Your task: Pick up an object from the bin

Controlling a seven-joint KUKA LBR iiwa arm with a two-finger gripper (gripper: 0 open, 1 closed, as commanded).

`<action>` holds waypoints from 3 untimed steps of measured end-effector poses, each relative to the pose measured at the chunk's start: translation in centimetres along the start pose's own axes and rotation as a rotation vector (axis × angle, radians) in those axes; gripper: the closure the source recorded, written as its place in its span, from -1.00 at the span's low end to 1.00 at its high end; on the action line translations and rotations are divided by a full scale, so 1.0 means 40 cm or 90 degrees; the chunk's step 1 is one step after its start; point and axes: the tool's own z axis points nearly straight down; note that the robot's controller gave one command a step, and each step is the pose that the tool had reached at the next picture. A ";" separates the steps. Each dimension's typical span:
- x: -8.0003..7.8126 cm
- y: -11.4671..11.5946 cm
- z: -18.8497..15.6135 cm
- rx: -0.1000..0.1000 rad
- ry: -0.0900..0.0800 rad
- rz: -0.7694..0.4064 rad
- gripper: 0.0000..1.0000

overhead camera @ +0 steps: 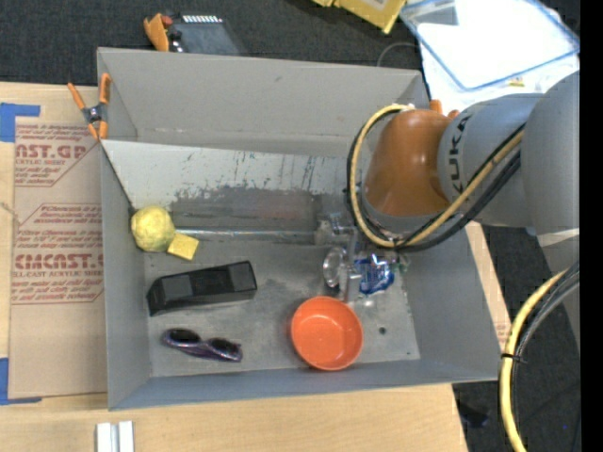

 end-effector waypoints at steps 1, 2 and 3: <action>0.067 -0.053 -0.002 0.004 -0.001 -0.007 1.00; 0.067 -0.054 -0.002 0.004 -0.001 -0.007 1.00; 0.065 -0.217 0.000 0.001 -0.003 0.022 1.00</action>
Offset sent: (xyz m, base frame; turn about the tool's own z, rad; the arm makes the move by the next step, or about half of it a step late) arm 0.0000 0.0000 0.0000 0.0000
